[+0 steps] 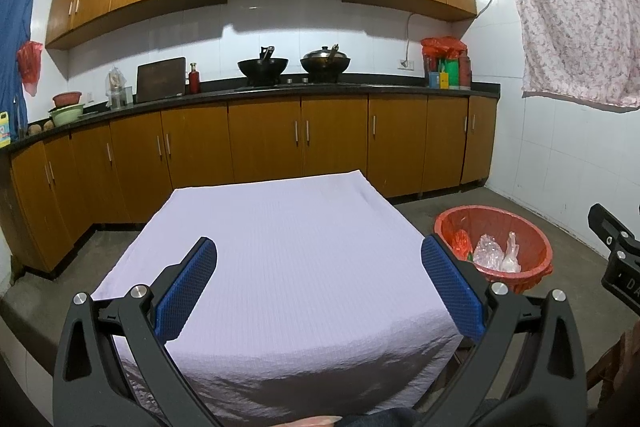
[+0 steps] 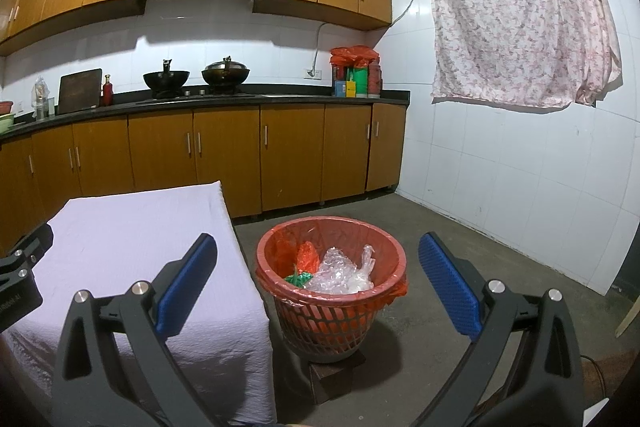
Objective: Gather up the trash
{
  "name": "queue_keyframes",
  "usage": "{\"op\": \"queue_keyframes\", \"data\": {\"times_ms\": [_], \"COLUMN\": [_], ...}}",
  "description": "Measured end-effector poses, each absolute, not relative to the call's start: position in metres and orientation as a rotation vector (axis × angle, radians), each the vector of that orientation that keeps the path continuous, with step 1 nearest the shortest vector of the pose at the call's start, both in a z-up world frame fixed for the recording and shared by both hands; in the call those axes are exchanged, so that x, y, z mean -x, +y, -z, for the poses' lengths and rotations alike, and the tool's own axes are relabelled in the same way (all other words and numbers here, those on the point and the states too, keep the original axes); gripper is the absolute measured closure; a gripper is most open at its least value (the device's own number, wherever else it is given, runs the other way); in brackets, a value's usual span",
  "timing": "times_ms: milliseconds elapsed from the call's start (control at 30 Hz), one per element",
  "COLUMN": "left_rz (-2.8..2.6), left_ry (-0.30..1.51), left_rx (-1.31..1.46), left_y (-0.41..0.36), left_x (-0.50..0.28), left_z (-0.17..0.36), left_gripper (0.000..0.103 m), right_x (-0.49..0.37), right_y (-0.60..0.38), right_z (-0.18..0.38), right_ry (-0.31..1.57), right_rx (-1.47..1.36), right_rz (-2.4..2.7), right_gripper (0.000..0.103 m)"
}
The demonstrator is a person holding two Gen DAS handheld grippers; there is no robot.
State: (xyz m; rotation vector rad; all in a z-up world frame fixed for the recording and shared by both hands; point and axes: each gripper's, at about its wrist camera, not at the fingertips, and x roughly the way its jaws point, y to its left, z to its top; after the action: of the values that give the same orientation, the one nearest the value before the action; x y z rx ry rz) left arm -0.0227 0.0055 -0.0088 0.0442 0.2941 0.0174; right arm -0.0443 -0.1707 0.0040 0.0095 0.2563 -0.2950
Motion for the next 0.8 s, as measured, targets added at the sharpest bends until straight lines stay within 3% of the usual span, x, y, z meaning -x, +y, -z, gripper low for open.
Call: {"op": "queue_keyframes", "data": {"times_ms": [800], "left_rz": [-0.02], "left_ry": [0.299], "left_rx": [-0.04], "left_y": [0.0058], "left_x": [0.0229], "left_z": [0.0084], "left_gripper": [0.002], "right_x": [0.0415], "right_y": [-0.1734], "right_z": [-0.0032], "right_ry": [0.262], "right_rx": [-0.01], "right_rz": [0.292], "right_gripper": [0.004]}}
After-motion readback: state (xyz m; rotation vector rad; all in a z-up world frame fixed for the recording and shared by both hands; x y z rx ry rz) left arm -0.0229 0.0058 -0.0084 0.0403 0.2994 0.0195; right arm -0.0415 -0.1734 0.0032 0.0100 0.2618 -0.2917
